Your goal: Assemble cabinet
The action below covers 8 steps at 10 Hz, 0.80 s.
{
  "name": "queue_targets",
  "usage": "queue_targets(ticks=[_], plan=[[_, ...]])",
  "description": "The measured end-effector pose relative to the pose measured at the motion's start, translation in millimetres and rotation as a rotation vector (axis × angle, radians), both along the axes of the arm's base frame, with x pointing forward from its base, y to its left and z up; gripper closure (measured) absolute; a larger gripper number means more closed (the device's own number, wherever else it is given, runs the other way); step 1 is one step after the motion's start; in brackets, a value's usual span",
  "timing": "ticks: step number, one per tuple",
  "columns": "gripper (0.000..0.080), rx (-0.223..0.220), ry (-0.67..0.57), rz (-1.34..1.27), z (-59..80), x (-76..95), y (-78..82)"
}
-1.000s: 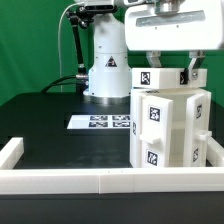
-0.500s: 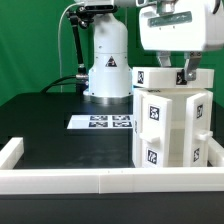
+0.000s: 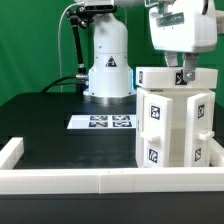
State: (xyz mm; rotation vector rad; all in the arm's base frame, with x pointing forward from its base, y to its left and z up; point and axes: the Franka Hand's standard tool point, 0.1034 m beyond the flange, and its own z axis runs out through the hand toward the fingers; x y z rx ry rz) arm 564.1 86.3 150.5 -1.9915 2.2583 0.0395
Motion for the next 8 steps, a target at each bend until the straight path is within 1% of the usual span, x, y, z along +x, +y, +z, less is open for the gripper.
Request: queue_targets(ticks=[2, 3, 5, 7, 8], plan=[[0.0232, 0.034, 0.015, -0.215, -0.2, 0.7, 4.0], [0.0232, 0.052, 0.022, -0.261, -0.2, 0.7, 5.3], [0.0232, 0.074, 0.031, -0.293, 0.2, 0.4, 8.3], [0.0231, 0.084, 0.025, -0.267, 1.1, 0.6, 11.4], [0.0052, 0.085, 0.016, -0.241, 4.9, 1.4, 11.9]])
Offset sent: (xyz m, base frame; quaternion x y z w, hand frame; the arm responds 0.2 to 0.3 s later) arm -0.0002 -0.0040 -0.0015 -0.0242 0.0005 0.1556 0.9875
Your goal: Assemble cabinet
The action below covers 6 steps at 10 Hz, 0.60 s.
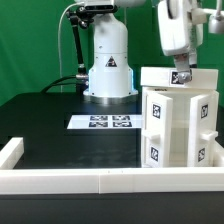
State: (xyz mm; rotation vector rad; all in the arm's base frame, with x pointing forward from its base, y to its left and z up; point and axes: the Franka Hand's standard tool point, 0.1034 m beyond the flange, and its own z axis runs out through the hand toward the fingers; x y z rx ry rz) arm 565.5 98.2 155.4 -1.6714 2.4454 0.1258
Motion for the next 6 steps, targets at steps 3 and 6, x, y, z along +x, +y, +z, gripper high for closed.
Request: queue_targets(ticks=[3, 6], plan=[[0.0002, 0.028, -0.033, 0.032, 17.4, -0.3, 2.2], [0.0003, 0.026, -0.041, 0.080, 16.7, -1.1, 3.0]])
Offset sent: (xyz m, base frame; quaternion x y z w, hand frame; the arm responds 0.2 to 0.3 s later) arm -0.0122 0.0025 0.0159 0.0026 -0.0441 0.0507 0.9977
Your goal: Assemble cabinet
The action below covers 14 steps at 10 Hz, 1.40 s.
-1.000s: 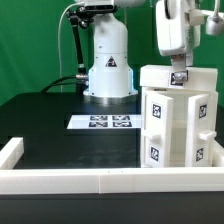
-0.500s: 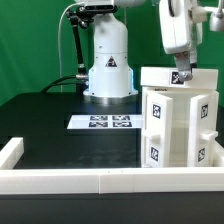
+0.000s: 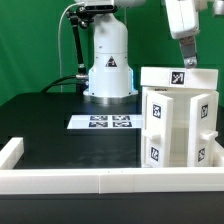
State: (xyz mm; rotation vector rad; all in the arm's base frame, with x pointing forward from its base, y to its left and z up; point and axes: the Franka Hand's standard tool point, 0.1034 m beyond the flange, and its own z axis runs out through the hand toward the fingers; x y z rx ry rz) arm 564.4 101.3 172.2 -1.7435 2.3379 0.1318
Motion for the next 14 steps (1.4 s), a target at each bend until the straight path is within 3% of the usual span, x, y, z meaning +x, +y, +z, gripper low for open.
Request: queue_targets(ticks=[5, 10, 11, 12, 14], plan=[[0.0003, -0.060, -0.042, 0.649, 11.6, 6.1, 10.0], [0.0003, -0.091, -0.111, 1.000, 10.9, 5.3, 10.6], [0.0003, -0.149, -0.115, 1.222, 14.4, 6.2, 11.0], [0.0003, -0.162, -0.153, 1.402, 16.2, 8.7, 12.0], [0.0003, -0.148, -0.185, 1.645, 12.6, 7.9, 2.0]])
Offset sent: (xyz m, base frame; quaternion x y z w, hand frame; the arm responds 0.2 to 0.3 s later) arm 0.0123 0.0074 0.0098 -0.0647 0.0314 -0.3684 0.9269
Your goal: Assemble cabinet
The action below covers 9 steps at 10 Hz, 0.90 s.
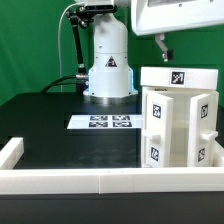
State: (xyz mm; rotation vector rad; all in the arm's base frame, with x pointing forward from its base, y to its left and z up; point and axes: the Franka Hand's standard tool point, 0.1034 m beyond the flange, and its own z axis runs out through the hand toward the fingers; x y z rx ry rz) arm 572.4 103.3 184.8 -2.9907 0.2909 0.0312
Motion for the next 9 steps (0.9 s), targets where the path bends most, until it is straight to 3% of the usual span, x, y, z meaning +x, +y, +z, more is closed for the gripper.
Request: queue_targets(ticks=[5, 6, 9], plan=[[0.0003, -0.005, -0.038, 0.340, -0.6, 0.5, -4.8], [0.0003, -0.034, -0.063, 0.495, 0.5, 1.6, -3.3], [0.0003, -0.044, -0.107, 0.894, -2.6, 0.6, 0.2]])
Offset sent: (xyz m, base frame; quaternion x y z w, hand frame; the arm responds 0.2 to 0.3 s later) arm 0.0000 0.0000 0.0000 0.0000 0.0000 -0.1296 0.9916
